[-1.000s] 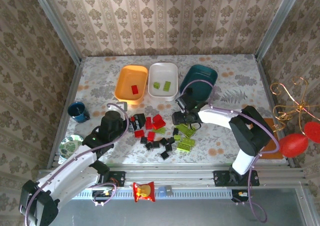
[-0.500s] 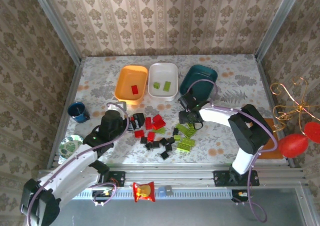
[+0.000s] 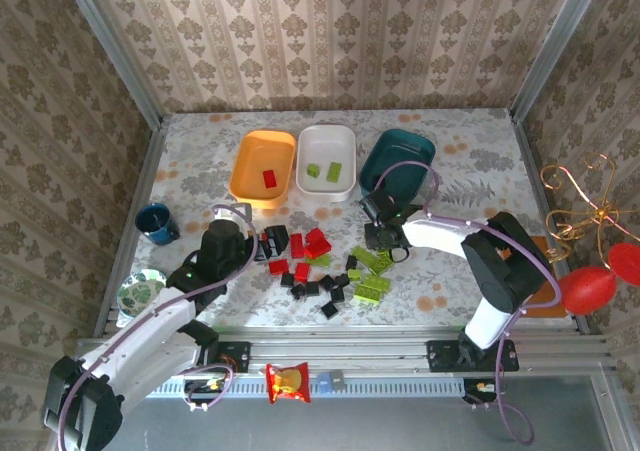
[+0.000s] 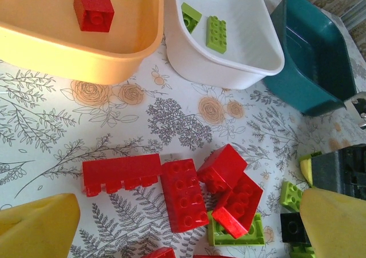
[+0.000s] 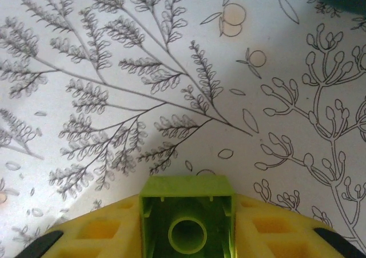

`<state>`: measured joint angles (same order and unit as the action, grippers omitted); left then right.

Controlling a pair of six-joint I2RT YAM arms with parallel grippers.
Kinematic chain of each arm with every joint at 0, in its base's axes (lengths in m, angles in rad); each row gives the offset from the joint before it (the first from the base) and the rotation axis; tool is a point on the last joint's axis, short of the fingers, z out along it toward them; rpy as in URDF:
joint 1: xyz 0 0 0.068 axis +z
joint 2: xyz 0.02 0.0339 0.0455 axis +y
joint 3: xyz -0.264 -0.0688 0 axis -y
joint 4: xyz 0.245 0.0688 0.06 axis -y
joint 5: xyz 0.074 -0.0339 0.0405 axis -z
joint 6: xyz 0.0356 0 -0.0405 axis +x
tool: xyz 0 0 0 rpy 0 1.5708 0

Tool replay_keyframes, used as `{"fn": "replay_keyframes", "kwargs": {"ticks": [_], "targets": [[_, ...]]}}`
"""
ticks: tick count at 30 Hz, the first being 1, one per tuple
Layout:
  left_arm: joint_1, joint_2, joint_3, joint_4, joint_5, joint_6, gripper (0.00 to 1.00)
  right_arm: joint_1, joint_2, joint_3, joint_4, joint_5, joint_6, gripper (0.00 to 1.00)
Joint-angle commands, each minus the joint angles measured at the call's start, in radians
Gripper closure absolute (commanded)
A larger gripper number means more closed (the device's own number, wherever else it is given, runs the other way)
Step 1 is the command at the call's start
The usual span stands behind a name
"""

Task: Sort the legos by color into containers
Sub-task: Pick up the lego from the center of the table, then place the lego in the container.

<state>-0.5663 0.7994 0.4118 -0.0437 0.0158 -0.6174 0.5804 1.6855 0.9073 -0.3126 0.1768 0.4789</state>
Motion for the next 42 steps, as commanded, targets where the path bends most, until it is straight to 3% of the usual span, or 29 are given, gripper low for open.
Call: {"fn": "replay_keyframes", "kwargs": {"ticks": [1,5,8,16,21,23,27,30,34,42], "targets": [[0.008,-0.002,-0.008,0.027,0.021,-0.004,0.0,0.006,-0.092,-0.002,0.015,-0.01,-0.038,0.68],[0.009,-0.01,-0.008,0.022,0.011,-0.009,0.0,0.006,-0.183,0.065,0.026,-0.045,-0.077,0.71],[0.011,-0.023,-0.015,0.016,-0.007,-0.025,0.0,0.006,-0.156,0.17,0.05,-0.102,-0.095,0.71],[0.011,-0.063,-0.015,-0.037,0.011,-0.044,0.0,0.0,0.172,0.538,0.08,-0.116,-0.117,0.71],[0.013,-0.108,0.0,-0.16,-0.028,-0.056,0.0,-0.03,0.362,0.766,0.038,-0.08,-0.093,0.69],[0.013,-0.12,0.007,-0.207,-0.048,-0.053,0.0,-0.048,0.412,0.84,0.01,-0.092,-0.066,0.62],[0.017,-0.114,0.015,-0.258,-0.081,-0.034,0.0,-0.059,0.453,0.94,-0.049,-0.101,-0.059,0.33],[0.025,-0.078,0.017,-0.244,-0.089,-0.014,0.0,-0.056,0.402,0.916,-0.044,-0.112,-0.06,0.25],[0.039,0.036,0.035,-0.168,-0.068,0.02,0.02,-0.047,0.271,0.776,0.016,-0.128,-0.049,0.24],[0.051,0.405,0.121,0.034,-0.054,0.114,0.06,-0.025,-0.01,0.388,0.167,-0.155,-0.007,0.23]]}}
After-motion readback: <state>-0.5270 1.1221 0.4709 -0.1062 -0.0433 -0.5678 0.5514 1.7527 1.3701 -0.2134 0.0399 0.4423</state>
